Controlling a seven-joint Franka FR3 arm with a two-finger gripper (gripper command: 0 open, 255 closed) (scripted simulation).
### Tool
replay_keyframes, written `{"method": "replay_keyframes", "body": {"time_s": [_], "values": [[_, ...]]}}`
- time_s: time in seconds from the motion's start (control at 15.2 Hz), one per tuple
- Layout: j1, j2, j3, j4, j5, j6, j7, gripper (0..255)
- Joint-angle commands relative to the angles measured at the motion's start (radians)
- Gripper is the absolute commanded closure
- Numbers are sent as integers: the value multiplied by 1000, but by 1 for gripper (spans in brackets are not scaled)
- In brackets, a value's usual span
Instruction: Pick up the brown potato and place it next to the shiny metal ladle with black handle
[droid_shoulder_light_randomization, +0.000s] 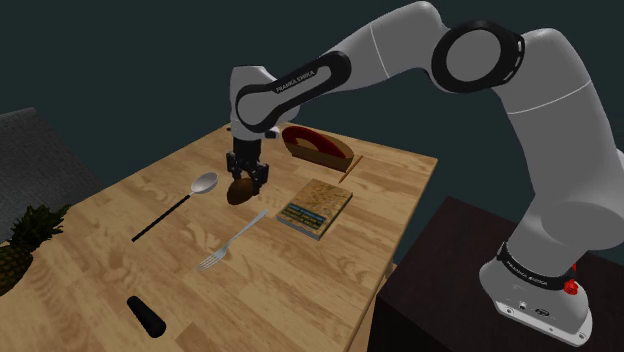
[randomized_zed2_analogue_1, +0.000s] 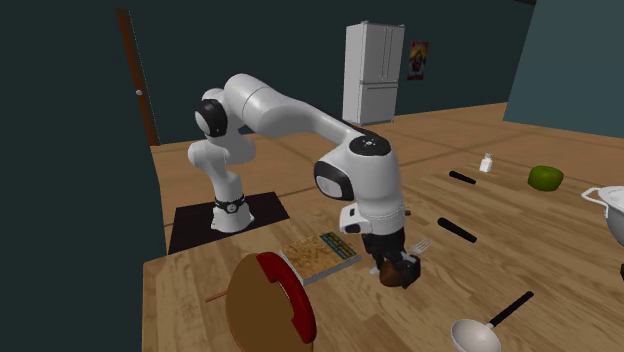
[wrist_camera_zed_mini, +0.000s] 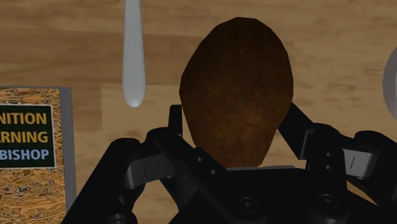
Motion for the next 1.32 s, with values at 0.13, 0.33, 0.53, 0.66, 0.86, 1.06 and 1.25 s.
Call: {"method": "replay_keyframes", "body": {"time_s": [0.13,0.33,0.53,0.66,0.86,1.06,1.25], "values": [[4,21,-5,-14,-6,34,-2,255],[5,22,-5,-13,-6,34,-2,255],[5,22,-5,-13,-6,34,-2,255],[5,22,-5,-13,-6,34,-2,0],[5,22,-5,-13,-6,34,-2,0],[-4,3,-1,-10,0,12,-5,0],[-26,-42,9,10,15,-54,-13,0]]}}
